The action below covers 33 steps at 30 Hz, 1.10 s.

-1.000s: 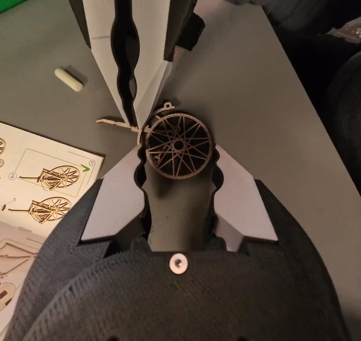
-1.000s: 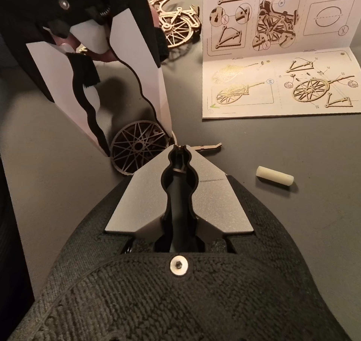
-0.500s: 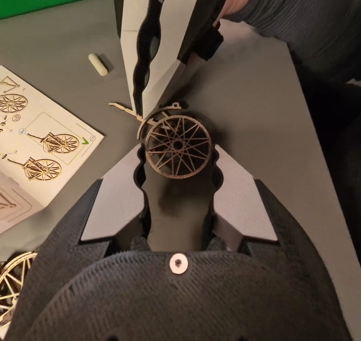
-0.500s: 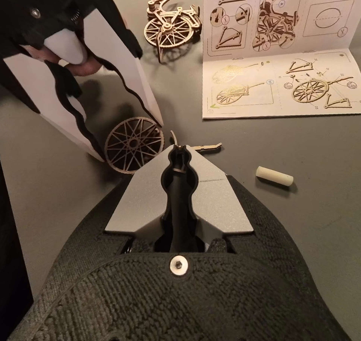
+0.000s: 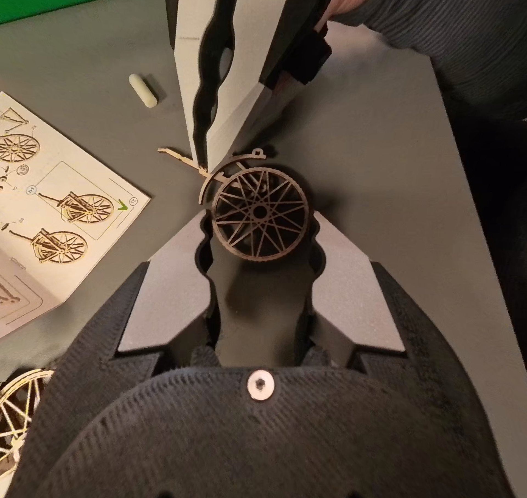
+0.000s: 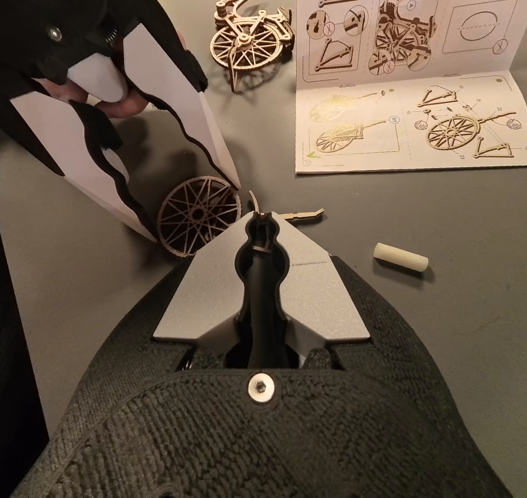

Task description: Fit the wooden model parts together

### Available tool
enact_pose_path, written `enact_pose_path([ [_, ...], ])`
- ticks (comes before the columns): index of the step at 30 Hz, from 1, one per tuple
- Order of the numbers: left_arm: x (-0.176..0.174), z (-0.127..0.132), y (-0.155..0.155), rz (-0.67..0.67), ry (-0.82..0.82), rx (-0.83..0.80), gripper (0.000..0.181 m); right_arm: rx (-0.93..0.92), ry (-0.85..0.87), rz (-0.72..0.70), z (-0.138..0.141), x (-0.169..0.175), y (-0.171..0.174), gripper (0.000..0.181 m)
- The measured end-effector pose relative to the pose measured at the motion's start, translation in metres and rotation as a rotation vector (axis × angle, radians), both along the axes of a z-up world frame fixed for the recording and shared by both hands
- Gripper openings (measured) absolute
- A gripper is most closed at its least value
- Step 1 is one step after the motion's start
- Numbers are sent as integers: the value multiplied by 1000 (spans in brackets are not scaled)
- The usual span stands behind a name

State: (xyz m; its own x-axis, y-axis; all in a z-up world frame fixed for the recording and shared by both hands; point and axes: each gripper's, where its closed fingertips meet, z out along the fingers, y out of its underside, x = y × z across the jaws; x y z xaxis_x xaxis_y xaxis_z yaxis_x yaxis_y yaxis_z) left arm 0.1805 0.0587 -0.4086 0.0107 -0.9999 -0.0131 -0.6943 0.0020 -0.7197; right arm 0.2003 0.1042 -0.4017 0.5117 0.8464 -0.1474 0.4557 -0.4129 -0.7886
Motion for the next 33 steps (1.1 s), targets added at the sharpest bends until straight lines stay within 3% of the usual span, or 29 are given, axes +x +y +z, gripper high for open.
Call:
enact_pose_path([
  [20, 1, 2, -2, 49, 8, 34, 67, 1, 0, 0, 0, 0, 0, 3],
  [33, -46, 8, -21, 270, -34, 4, 67, 6, -4, 0, 0, 0, 0, 4],
])
